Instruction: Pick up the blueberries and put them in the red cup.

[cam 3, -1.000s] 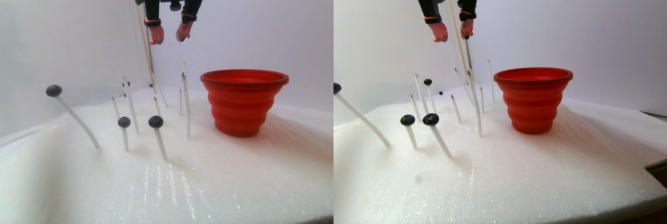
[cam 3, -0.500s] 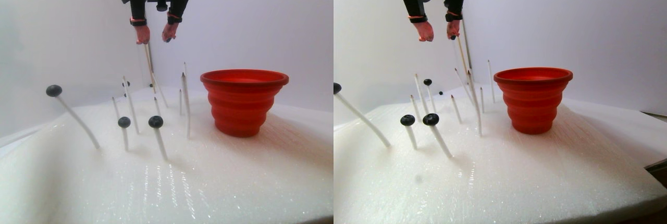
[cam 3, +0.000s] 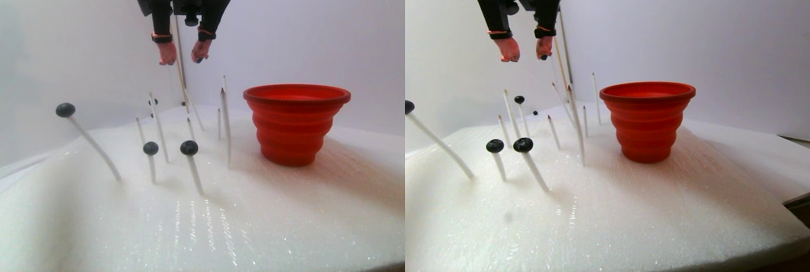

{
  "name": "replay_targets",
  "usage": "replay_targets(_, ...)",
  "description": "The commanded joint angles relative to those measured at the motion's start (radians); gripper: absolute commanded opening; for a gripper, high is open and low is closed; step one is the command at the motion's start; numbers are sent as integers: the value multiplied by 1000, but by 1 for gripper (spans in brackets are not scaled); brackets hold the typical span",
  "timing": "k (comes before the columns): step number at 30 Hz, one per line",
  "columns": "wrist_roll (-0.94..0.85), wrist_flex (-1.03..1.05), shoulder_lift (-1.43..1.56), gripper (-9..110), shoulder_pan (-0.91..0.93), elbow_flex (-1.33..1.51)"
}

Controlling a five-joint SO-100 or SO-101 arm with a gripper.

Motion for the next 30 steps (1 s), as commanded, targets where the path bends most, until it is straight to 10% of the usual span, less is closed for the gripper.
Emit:
replay_targets(1,-8,-15,9,16,-11,-9)
replay_targets(30,5,-52,-130,16,60,81)
